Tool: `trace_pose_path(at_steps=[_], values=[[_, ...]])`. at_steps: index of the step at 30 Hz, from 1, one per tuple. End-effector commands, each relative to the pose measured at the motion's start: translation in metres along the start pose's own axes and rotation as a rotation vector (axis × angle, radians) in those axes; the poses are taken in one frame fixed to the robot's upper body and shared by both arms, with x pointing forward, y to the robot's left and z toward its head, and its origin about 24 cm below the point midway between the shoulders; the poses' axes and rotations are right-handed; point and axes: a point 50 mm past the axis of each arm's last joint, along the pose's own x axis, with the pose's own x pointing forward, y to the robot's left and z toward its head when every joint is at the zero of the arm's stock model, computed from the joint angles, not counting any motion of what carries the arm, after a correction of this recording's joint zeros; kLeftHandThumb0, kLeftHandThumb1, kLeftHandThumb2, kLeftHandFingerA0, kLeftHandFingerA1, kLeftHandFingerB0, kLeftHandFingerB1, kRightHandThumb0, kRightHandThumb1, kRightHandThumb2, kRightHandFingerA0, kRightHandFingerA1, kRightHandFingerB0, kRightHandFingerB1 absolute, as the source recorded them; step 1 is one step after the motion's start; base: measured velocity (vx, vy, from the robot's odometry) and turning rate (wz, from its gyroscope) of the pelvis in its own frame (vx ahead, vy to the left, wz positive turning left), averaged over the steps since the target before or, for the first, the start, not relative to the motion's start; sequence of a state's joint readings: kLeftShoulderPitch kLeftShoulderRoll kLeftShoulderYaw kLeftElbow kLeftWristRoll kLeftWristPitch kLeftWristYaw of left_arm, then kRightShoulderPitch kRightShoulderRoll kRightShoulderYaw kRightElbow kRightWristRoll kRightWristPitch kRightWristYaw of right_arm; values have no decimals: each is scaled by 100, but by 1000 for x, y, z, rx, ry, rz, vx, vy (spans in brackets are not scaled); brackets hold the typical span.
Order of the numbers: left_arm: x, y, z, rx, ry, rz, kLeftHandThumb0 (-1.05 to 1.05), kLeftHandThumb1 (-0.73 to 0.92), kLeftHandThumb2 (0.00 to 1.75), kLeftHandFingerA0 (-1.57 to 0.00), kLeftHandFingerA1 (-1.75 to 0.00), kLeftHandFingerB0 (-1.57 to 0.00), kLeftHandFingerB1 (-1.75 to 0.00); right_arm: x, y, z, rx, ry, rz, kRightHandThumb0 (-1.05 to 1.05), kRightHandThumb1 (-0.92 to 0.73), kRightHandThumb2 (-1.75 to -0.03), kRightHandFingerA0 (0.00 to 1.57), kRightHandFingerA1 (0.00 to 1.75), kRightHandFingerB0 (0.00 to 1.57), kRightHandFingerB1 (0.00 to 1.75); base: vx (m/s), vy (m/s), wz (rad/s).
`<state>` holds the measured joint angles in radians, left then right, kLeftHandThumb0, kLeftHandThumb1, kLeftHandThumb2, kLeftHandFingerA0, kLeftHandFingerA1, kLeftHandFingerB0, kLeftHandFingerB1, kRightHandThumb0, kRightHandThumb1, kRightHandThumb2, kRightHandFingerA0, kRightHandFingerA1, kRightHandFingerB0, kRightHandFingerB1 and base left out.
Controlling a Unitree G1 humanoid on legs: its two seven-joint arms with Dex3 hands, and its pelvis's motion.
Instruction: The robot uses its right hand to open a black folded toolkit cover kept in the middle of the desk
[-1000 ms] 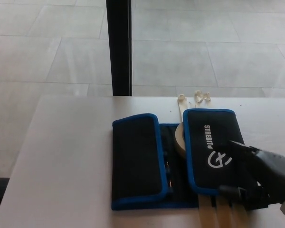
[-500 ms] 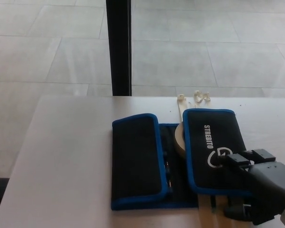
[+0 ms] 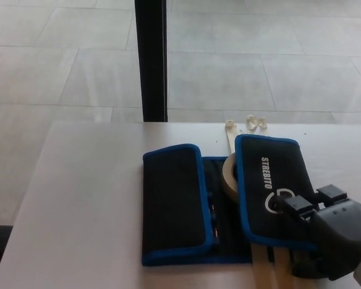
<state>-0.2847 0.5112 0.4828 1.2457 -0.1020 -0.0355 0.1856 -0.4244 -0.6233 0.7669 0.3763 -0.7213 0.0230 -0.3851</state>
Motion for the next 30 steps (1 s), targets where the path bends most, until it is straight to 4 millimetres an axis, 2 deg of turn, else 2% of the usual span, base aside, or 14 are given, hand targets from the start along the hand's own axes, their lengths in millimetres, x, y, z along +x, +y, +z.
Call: trace_pose_path(at_steps=[1,3,4,6,7,13,14,15,16,22,24,28,29,30], values=[[2,9,2,-14,34,49,-99,37,134,-34,-151,-27,-146,-2,4,-14,-280,-14,-274,-28,-60,-60,91,168,48,42,0,0,0],[2,9,1,-15,35,47,-99,37,134,-34,-151,-27,-146,-2,5,-14,-276,-11,-286,-28,-60,-60,91,168,48,42,0,0,0],[2,9,2,-32,29,42,-104,42,145,-44,-127,-8,-102,0,3,-13,-244,-10,-325,-31,-58,-60,89,166,50,44,0,0,0],[2,8,2,-38,33,43,-101,37,135,-36,-155,-28,-150,1,3,-13,-245,-17,-354,-31,-56,-59,91,167,53,45,0,0,0],[2,8,2,-38,36,48,-104,42,144,-41,-125,-7,-101,2,2,-13,-245,-12,-369,-31,-58,-57,91,168,55,44,0,0,0],[2,8,1,-22,30,45,-102,39,134,-34,-152,-28,-148,5,0,-13,-223,-8,-410,-36,-59,-61,90,167,81,54,0,0,0],[2,7,1,-20,29,42,-103,42,138,-47,-119,-35,-109,5,0,-13,-224,-6,-413,-35,-58,-57,90,162,90,57,0,0,0],[2,7,1,-16,27,38,-102,39,134,-37,-152,-28,-147,4,1,-14,-227,-1,-415,-35,-57,-57,89,161,92,57,0,0,0],[2,7,2,-11,27,37,-90,38,136,-22,-104,-14,-96,4,2,-15,-228,5,-416,-35,-56,-57,89,162,92,60,0,0,0],[2,8,4,-34,26,40,-103,40,143,-27,-116,-16,-106,7,0,-19,-189,55,-433,-37,-57,-57,95,158,89,56,0,0,0],[2,6,3,-38,30,38,-102,37,138,-29,-151,-39,-148,9,-8,-24,-116,167,-533,-36,-60,-58,99,162,91,57,0,0,0],[1,6,2,-15,24,42,-102,42,136,-52,-119,-42,-111,11,-14,-26,22,278,-620,-41,-55,-64,100,164,86,57,0,0,0],[1,6,2,-23,26,39,-100,39,135,-27,-151,-29,-142,13,-18,-27,97,353,-649,-43,-53,-64,100,163,87,56,0,0,0],[1,6,2,-41,28,37,-101,41,137,-50,-119,-39,-110,13,-20,-28,131,378,-659,-43,-54,-64,99,163,87,56,0,0,0]])
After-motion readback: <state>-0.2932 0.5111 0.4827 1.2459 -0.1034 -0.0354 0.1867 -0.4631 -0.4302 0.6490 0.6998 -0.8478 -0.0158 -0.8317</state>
